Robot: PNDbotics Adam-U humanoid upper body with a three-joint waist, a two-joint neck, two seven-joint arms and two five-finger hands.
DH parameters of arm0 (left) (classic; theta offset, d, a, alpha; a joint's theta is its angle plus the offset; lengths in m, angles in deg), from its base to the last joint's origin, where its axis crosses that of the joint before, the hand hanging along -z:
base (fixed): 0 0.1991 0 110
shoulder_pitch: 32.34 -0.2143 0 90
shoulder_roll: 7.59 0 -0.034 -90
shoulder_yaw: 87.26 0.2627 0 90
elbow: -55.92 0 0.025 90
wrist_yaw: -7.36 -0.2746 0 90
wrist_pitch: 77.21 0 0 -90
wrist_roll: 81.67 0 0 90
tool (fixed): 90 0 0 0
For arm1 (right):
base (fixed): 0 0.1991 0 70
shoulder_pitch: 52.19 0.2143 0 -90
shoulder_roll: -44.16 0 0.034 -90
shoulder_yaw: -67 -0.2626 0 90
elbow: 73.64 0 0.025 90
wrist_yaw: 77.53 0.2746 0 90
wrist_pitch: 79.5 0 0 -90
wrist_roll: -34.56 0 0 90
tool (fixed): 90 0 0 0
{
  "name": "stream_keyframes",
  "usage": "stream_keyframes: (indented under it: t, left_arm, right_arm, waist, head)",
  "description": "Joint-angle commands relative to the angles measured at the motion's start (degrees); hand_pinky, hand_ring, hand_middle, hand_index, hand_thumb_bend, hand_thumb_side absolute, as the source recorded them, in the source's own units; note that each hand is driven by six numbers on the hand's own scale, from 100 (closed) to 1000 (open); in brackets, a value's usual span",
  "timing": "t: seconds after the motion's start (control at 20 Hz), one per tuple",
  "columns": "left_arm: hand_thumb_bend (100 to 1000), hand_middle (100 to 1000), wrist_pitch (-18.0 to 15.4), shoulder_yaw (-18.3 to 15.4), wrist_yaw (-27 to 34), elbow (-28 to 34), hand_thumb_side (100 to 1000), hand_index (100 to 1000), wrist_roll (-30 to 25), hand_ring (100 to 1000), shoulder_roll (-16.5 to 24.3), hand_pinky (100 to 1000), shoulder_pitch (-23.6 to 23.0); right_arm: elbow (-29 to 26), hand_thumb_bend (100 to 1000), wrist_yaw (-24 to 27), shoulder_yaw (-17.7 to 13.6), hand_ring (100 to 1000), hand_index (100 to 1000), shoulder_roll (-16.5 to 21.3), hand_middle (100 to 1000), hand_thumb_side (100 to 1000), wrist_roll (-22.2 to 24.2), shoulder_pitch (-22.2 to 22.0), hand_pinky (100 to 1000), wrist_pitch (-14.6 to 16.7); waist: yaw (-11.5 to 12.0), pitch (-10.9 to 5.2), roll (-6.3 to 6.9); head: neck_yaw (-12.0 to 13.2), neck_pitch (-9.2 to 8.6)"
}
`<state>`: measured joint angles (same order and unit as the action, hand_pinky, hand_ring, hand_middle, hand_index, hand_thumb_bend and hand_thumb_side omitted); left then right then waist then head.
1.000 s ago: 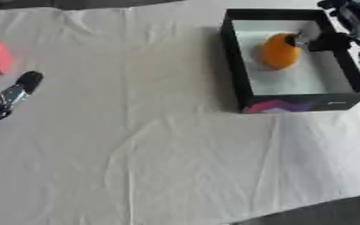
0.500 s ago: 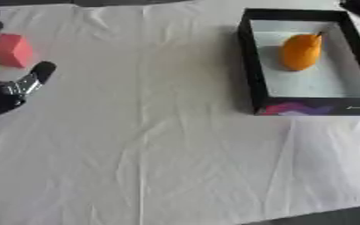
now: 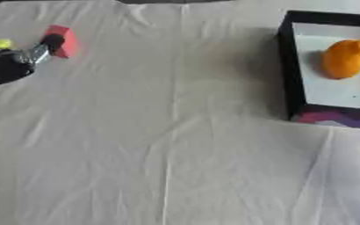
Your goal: Pick up the objects with one hand, pass them to the other hand, and then place them into the box on the other side of the table.
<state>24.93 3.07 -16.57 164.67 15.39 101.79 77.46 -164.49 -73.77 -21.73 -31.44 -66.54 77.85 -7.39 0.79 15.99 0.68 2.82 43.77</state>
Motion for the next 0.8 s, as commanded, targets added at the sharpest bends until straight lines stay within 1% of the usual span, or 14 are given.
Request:
stream_keyframes:
  t: [0.05, 0.2, 0.4, 0.65, 0.8]
  left_arm:
    - [692, 702, 1.46, -1.1, 1.17, -2.1, 444, 842, -2.87, 749, 6.71, 782, 1.97]
    - [694, 705, 2.45, -1.14, 2.74, -5.93, 454, 842, -6.06, 751, 10.28, 783, 3.64]
    - [708, 719, 2.85, -0.89, 2.84, -12.66, 463, 846, -9.28, 760, 13.8, 788, 5.86]
    - [729, 736, 3.62, -0.73, 1.45, -21.58, 445, 852, -13.96, 772, 16.6, 795, 8.78]
    - [774, 744, 4.29, -0.43, -0.39, -26.67, 427, 856, -16.39, 786, 16.93, 805, 10.84]
  right_arm:
    - [-1.78, 348, -0.52, 0.13, 840, 903, 0.82, 844, 525, -0.14, 1.4, 938, -0.16]
    - [-2.13, 345, -1.33, 0.3, 837, 901, 0.75, 841, 525, 0.06, 1.57, 937, -0.2]
    - [-2.2, 349, -2.22, 0.54, 834, 899, 0.72, 838, 524, 0.36, 1.78, 936, -0.36]
    - [-2.05, 352, -2.68, 0.77, 831, 898, 0.78, 834, 526, 0.65, 1.91, 935, -0.42]
    - [-2.09, 354, -2.73, 0.9, 831, 898, 0.61, 834, 525, 0.84, 2.12, 935, -0.31]
  waist:
    - [-0.06, -2.21, 0.75]
    - [-0.22, -2.25, 0.85]
    - [-0.45, -2.24, 0.97]
    - [-0.7, -2.17, 1.1]
    - [-0.92, -2.18, 1.21]
  head:
    - [1.28, 0.35]
    - [2.31, 0.35]
    - [3.31, 0.35]
    - [3.87, 0.35]
    - [4.33, 0.35]
